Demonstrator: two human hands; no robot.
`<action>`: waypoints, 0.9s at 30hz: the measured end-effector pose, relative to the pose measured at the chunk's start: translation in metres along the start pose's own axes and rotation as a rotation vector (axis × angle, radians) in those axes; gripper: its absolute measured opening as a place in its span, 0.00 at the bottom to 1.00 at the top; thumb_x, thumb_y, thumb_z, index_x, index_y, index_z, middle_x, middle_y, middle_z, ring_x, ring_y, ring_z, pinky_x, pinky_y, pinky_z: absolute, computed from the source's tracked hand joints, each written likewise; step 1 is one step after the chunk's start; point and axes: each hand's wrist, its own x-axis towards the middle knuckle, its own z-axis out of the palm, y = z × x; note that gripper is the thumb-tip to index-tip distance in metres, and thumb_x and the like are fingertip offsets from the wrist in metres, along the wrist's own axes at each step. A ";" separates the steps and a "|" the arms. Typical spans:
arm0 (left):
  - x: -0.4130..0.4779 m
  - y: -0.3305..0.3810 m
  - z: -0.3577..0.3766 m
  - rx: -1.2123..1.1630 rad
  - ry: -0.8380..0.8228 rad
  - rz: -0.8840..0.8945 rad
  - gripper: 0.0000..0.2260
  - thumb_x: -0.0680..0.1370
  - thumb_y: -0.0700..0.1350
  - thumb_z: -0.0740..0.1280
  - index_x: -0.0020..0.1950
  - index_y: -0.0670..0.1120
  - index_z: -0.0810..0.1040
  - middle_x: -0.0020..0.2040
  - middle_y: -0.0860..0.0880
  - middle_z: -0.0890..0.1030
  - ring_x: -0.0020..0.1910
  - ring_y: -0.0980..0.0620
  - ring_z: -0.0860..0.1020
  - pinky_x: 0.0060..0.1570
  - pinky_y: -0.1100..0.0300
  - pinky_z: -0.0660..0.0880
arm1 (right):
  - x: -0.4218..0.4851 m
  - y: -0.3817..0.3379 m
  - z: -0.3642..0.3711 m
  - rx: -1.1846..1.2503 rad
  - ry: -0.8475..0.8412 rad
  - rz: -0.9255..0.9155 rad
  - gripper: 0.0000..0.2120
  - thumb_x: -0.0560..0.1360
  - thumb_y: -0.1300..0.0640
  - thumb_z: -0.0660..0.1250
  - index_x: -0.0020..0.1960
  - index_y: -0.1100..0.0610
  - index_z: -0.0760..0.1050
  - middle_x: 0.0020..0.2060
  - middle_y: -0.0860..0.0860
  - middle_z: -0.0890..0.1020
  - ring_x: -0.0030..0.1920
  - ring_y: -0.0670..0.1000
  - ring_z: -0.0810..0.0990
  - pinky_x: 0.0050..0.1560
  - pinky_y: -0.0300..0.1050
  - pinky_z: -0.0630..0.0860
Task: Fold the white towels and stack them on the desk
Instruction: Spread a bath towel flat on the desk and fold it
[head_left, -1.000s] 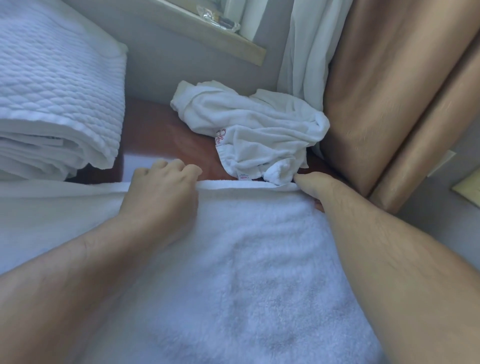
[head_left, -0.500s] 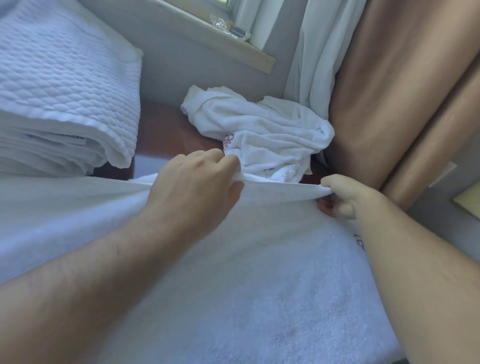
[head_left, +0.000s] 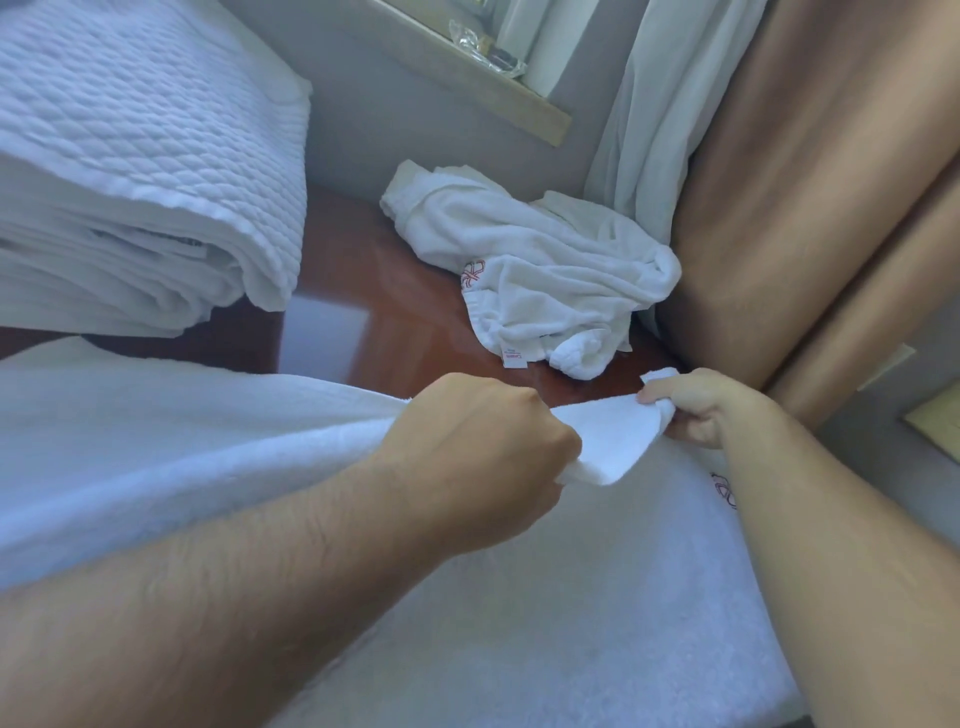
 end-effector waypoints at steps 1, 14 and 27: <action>0.000 0.001 0.000 -0.001 -0.006 0.007 0.09 0.77 0.47 0.60 0.40 0.45 0.71 0.32 0.49 0.72 0.26 0.48 0.64 0.28 0.59 0.54 | -0.001 0.003 -0.003 0.034 0.010 -0.010 0.11 0.75 0.74 0.66 0.55 0.65 0.74 0.47 0.65 0.82 0.44 0.59 0.85 0.39 0.51 0.81; -0.002 0.010 0.008 0.037 -0.098 0.087 0.09 0.78 0.52 0.59 0.43 0.49 0.72 0.33 0.50 0.69 0.30 0.46 0.67 0.27 0.59 0.54 | -0.013 0.050 -0.028 0.323 0.229 -0.085 0.20 0.79 0.62 0.55 0.66 0.67 0.76 0.54 0.62 0.81 0.50 0.60 0.82 0.52 0.52 0.81; -0.008 -0.026 0.036 -0.097 -0.116 -0.049 0.22 0.73 0.71 0.52 0.59 0.61 0.72 0.42 0.54 0.79 0.39 0.48 0.79 0.32 0.57 0.70 | 0.012 0.045 0.019 0.405 0.342 -0.389 0.14 0.65 0.58 0.65 0.47 0.59 0.84 0.38 0.52 0.82 0.36 0.51 0.81 0.35 0.42 0.77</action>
